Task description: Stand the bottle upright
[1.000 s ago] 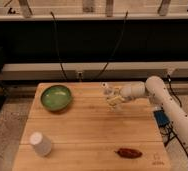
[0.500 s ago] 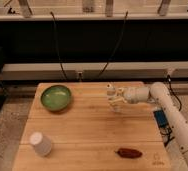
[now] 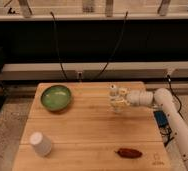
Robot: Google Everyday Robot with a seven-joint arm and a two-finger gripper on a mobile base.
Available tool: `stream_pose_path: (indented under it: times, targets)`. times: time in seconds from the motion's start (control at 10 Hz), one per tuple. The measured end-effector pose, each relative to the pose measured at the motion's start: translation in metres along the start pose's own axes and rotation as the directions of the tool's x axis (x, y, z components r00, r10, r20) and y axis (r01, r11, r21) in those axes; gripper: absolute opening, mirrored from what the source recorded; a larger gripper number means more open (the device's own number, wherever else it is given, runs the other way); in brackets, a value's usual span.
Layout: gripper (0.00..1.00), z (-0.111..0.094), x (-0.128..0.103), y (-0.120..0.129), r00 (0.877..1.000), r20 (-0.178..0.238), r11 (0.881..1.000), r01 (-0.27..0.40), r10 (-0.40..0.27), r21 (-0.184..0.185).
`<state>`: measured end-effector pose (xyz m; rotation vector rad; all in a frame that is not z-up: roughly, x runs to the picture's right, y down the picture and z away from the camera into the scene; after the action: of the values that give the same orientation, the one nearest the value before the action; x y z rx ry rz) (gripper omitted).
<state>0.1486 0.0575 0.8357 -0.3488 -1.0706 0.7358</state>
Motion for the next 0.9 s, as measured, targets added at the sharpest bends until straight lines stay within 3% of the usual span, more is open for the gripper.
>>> stream_pose_path:
  times: [0.5,0.7,0.9]
  targets:
    - [0.0,-0.007,0.01,0.0,0.998,0.069,0.999,0.001,-0.005,0.046]
    - [0.1,-0.01,0.013,0.0,0.996,0.091,0.998,0.001,-0.007,0.065]
    - [0.32,-0.018,0.016,-0.002,0.994,0.109,0.994,-0.004,-0.007,0.106]
